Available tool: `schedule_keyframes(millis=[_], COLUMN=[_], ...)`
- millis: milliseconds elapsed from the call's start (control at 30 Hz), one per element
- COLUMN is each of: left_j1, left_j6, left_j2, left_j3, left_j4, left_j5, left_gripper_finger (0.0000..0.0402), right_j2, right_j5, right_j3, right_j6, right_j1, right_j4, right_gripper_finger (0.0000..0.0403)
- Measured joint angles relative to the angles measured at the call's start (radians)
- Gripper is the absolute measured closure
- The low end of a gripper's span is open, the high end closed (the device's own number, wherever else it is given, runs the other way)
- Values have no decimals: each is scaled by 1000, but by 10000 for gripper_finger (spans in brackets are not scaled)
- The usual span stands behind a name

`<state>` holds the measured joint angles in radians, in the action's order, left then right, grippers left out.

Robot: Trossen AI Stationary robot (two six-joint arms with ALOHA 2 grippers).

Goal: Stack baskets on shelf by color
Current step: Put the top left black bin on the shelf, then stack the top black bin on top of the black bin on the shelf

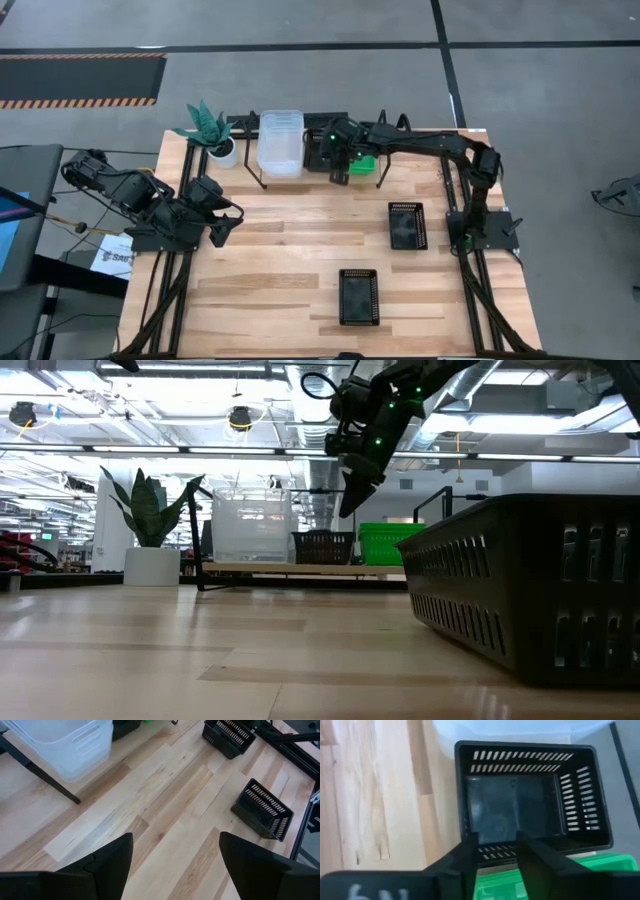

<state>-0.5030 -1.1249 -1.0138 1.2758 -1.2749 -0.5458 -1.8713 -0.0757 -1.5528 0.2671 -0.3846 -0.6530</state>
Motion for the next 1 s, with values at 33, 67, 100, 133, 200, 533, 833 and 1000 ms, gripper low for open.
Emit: schedule_keyframes(millis=[33,67,100,133,200,533,833,1000], left_j1=[0,0,0,0,0,0,1,1], left_j6=[5,8,12,14,14,5,42,43], left_j2=[0,0,0,0,0,0,0,0], left_j3=[0,0,0,0,0,0,0,0], left_j4=[0,0,0,0,0,9,62,70], left_j5=[0,0,0,0,0,9,-37,-24], left_gripper_finger=[118,118,118,118,118,118,118,118], right_j2=[0,0,0,0,0,87,425,495], right_j5=[0,0,0,0,1,69,51,53], right_j3=[0,-6,-19,-41,-114,-225,261,504], right_j6=[-5,-12,-23,-37,-83,-560,-784,-838], right_j1=[-1,-1,0,3,13,209,570,681], right_j4=[3,-5,-23,-56,-168,-859,-577,-507], right_gripper_finger=[244,233,223,216,204,208,199,179])
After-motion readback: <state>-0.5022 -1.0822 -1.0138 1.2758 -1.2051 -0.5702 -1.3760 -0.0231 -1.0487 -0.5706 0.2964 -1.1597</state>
